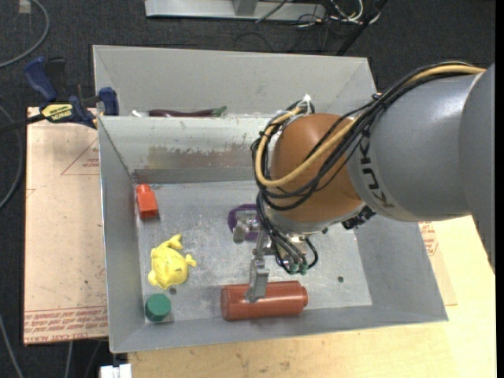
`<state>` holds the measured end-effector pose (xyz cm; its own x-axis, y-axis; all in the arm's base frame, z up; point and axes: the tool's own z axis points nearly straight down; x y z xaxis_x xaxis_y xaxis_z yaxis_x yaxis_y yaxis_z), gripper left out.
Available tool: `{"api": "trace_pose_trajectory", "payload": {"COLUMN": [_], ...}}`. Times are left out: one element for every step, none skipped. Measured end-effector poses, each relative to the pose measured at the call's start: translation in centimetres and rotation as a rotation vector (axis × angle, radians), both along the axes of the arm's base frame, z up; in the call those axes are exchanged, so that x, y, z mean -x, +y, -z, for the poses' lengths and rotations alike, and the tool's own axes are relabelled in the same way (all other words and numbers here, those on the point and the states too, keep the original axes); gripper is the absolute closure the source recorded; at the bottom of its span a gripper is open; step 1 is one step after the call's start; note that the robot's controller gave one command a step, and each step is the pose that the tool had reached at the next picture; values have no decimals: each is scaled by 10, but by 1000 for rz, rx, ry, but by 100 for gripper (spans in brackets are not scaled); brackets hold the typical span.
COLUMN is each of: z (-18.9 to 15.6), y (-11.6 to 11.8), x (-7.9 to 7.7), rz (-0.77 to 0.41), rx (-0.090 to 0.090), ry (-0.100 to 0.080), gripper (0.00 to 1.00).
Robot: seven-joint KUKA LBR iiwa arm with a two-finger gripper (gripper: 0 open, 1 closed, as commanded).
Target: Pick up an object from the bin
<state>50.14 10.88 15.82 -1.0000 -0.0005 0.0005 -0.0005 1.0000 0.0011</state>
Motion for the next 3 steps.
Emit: {"api": "trace_pose_trajectory", "payload": {"z": [40,75,37], "y": [-18,-26,-24], "x": [10,13,22], "rz": [-92,-136,-195], "rx": [-1,0,-2], "ry": [-1,0,0], "gripper": [0,0,0]}}
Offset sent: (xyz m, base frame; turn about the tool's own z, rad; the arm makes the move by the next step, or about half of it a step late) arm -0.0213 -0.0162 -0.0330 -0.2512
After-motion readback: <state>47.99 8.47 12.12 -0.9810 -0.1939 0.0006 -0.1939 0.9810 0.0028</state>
